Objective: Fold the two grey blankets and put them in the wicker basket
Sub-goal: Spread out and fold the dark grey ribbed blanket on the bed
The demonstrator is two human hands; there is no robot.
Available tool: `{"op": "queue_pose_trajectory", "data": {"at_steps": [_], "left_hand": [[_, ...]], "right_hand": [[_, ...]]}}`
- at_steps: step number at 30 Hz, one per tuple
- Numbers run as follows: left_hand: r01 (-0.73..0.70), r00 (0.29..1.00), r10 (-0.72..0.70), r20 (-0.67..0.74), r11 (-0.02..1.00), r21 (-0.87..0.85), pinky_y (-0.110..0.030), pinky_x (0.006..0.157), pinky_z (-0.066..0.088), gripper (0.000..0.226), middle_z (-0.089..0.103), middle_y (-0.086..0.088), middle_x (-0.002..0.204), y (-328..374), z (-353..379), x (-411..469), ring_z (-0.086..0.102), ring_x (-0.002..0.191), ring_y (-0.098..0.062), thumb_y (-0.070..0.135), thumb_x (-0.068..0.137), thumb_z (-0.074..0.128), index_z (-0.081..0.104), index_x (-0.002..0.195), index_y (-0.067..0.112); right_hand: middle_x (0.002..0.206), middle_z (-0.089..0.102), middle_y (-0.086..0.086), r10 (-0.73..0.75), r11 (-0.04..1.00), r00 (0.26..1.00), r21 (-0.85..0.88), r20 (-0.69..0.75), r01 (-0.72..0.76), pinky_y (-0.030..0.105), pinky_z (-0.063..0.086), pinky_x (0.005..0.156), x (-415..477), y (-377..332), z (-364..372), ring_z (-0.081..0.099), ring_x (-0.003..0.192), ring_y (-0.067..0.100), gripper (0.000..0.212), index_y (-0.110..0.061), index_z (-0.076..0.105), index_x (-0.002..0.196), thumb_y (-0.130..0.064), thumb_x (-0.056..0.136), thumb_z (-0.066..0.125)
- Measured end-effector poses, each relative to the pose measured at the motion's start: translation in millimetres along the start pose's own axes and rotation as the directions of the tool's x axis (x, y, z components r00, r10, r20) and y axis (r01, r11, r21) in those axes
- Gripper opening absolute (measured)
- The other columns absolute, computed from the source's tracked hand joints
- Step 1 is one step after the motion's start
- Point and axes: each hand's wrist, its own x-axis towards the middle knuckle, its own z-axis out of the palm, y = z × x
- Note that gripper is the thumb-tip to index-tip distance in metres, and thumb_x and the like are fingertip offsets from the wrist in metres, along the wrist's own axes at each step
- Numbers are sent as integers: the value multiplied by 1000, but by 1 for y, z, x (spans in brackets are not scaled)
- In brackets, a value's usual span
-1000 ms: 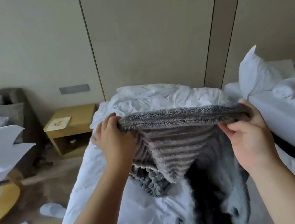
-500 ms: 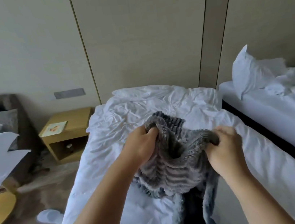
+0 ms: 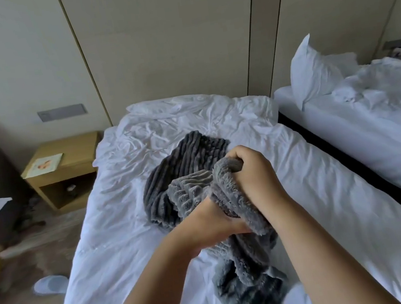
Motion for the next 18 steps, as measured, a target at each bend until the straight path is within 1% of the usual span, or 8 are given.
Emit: {"op": "queue_pose_trajectory", "data": {"at_steps": [3,5,7,9,12,14,16,18], "left_hand": [[-33,919,104,-379,982,188,-33,68,53,14,70,5,77,-10,-2,8,65,78,-12,17,73,78,69,83,17],[-51,825,75,-561,997,58,-35,61,52,6,70,3,69,-14,-7,10,65,70,-14,11,75,72,70,73,16],[-79,754,-71,-653,977,-197,-34,62,57,9,73,0,74,-13,-15,9,70,75,-17,12,73,67,71,79,16],[-104,709,-209,-674,913,-393,-30,60,57,22,75,-1,83,-12,-25,8,72,79,-18,17,71,62,71,91,18],[-143,687,-299,-662,838,-526,-27,57,55,23,75,-2,83,-6,-36,4,73,75,-18,19,74,60,68,96,20],[-151,706,-291,-646,830,-538,-31,62,56,27,75,-4,86,-1,-38,2,73,78,-21,20,72,61,68,98,18],[-139,747,-238,-620,857,-497,-31,63,56,30,75,-3,89,1,-37,0,73,81,-20,22,70,61,69,99,20],[-131,777,-207,-595,871,-473,-29,63,57,31,75,-1,91,-1,-38,-2,73,82,-17,25,69,63,69,100,23]], "right_hand": [[80,64,-4,-30,994,1000,109,6,29,26,48,66,-7,2,6,59,76,11,18,-19,59,81,-2,77,57],[88,65,-7,-46,958,999,282,7,42,23,51,72,-12,11,11,61,83,7,27,-26,60,86,-5,70,56],[102,62,-14,-43,911,999,409,-22,49,19,50,84,-15,33,17,59,99,2,48,-39,57,98,-8,62,53],[121,52,-15,36,934,999,355,16,-39,28,45,98,-19,68,30,49,116,3,64,-47,46,113,-15,58,58],[138,45,2,303,950,929,9,213,-312,45,41,105,-34,128,64,44,128,23,101,-28,33,138,-32,48,77],[131,51,1,463,886,837,-182,292,-427,39,46,99,-58,166,87,51,119,23,90,-22,44,135,-34,52,77],[101,66,2,580,814,774,-143,253,-563,36,51,82,-80,192,99,63,91,21,49,-19,61,113,-33,67,70],[90,71,13,648,760,750,-45,132,-648,38,51,78,-82,205,96,65,84,30,16,-15,67,93,-26,83,61]]}}
